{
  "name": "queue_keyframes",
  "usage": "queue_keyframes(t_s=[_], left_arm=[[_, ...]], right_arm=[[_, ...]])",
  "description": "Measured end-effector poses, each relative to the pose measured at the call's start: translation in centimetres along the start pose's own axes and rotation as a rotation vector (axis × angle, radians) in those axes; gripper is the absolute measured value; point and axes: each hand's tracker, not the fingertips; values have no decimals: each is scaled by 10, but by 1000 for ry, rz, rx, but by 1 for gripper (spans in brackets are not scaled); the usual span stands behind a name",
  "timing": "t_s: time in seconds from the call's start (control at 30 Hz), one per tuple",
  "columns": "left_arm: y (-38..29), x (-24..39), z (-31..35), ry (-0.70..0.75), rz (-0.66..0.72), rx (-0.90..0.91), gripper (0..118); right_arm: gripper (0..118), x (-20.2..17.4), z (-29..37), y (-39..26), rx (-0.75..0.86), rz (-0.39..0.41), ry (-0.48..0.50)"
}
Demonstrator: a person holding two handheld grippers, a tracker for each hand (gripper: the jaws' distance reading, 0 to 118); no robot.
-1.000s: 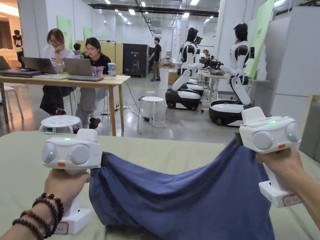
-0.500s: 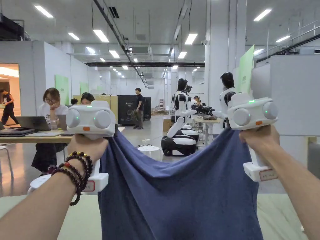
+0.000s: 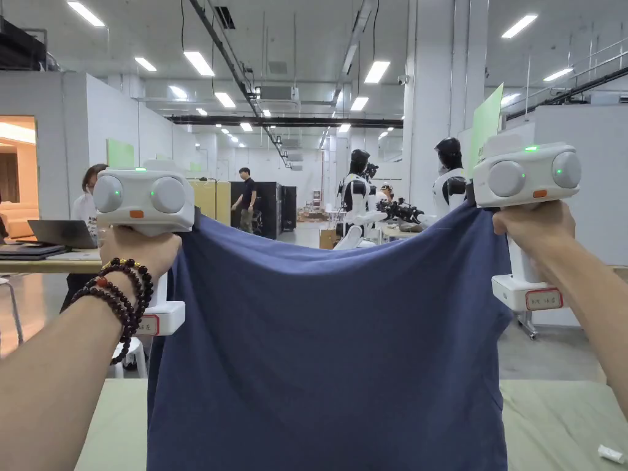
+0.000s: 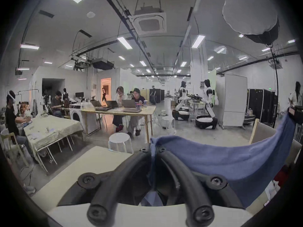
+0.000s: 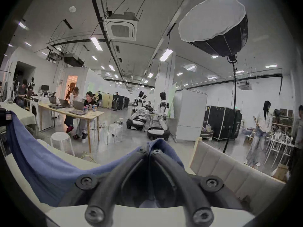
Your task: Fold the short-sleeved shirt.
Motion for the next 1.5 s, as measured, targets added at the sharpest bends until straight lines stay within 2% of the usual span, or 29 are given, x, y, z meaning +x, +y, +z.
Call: queue_keyframes(t_s=[0.37, 0.63, 0.83, 0.97, 1.13, 1.5], left_arm=[[-113, 1, -22, -27, -26, -136, 1], [-143, -8, -2, -23, -19, -182, 1], [-174, -15, 55, -34, -7, -223, 1], [-200, -21, 105, -43, -2, -251, 1], [-242, -26, 167, -78, -31, -287, 1], [-359, -54, 270, -137, -104, -417, 1]], right_arm=[[0, -22, -23, -110, -153, 32, 56], [0, -22, 0, -135, -184, 32, 76], [0, -18, 67, -163, -212, 24, 94], [0, -13, 122, -192, -244, 63, 89], [0, -5, 194, -236, -287, 36, 108], [0, -1, 314, -346, -431, 179, 208]])
